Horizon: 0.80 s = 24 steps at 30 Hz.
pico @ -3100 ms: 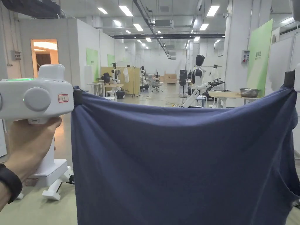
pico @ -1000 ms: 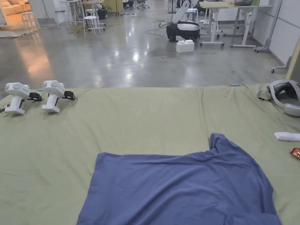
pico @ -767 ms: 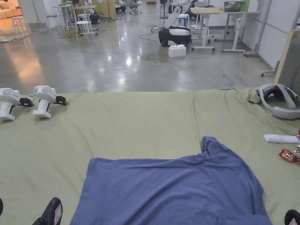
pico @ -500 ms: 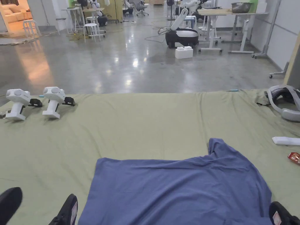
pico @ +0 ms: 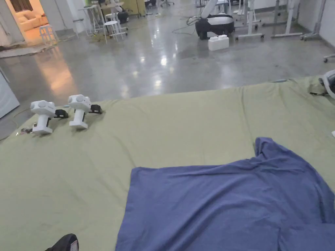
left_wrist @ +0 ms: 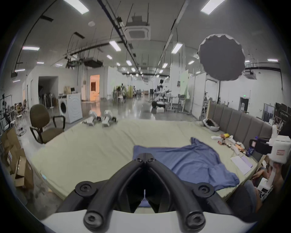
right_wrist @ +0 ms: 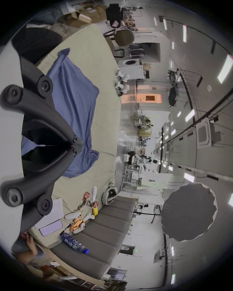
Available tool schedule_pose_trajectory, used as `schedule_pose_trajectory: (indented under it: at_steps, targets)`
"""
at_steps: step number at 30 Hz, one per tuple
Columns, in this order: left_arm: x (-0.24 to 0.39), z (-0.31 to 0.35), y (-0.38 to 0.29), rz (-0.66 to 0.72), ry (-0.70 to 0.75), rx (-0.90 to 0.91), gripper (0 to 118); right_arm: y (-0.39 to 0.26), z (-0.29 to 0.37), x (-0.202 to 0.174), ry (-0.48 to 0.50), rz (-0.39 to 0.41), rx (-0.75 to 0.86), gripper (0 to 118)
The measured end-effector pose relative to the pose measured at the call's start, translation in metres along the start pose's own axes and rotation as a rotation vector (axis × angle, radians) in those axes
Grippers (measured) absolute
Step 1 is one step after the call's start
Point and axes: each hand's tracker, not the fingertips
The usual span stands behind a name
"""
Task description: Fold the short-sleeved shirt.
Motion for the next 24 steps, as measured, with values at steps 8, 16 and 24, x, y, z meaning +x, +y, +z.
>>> schedule_pose_trajectory:
  at_steps: [8,16,24]
  targets:
    - [-0.039,-0.072,-0.067,0.174,-0.027,-0.338,78,-0.009,0.002,0.004,-0.013,-0.065,0.022,2]
    - [-0.064,-0.137,-0.136,0.197,-0.03,-0.592,76,-0.015,0.001,0.017,0.0,-0.1,-0.038,2]
    - [-0.059,-0.166,-0.15,0.133,-0.046,-0.694,10,-0.03,0.004,0.039,-0.055,-0.196,-0.099,2]
